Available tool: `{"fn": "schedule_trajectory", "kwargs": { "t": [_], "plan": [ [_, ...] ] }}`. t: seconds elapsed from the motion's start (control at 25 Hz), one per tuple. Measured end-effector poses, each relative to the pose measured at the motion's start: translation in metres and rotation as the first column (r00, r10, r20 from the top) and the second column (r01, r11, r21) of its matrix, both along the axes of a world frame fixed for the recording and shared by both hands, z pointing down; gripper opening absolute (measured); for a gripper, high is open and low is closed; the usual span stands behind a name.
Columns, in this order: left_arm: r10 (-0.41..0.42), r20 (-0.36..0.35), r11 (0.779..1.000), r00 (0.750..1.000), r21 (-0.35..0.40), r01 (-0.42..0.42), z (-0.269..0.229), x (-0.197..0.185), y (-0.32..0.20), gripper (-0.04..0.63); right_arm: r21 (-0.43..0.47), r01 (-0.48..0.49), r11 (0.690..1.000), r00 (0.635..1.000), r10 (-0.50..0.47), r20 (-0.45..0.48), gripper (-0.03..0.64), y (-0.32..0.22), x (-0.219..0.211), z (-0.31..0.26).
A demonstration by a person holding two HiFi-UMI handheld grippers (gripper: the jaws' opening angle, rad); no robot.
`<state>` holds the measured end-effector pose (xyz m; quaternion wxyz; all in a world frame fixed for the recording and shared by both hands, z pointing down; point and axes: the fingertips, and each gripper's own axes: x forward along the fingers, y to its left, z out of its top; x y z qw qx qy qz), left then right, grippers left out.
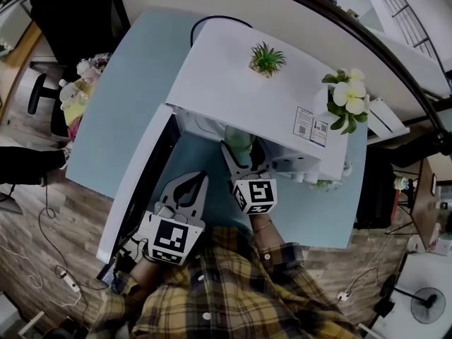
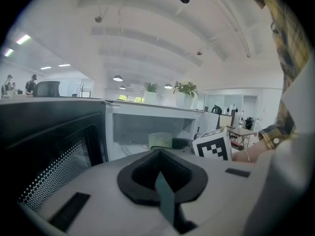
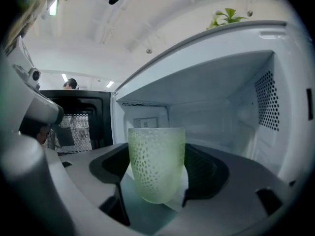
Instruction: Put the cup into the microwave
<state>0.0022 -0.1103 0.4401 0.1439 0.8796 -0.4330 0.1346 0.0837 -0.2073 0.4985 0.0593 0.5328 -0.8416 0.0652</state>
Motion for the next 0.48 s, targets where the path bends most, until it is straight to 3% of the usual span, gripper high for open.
{"fn": "schedule_trajectory", "kwargs": {
  "t": [0.48],
  "plan": [
    [0.018, -0.001, 1.0, 1.0, -0.008, -0.018, 0.002, 0.004, 0.004, -0.011, -0.032, -0.023, 0.999, 0.999, 0.024, 0.032, 0.35, -0.012, 0.003, 0.006]
  ]
}}
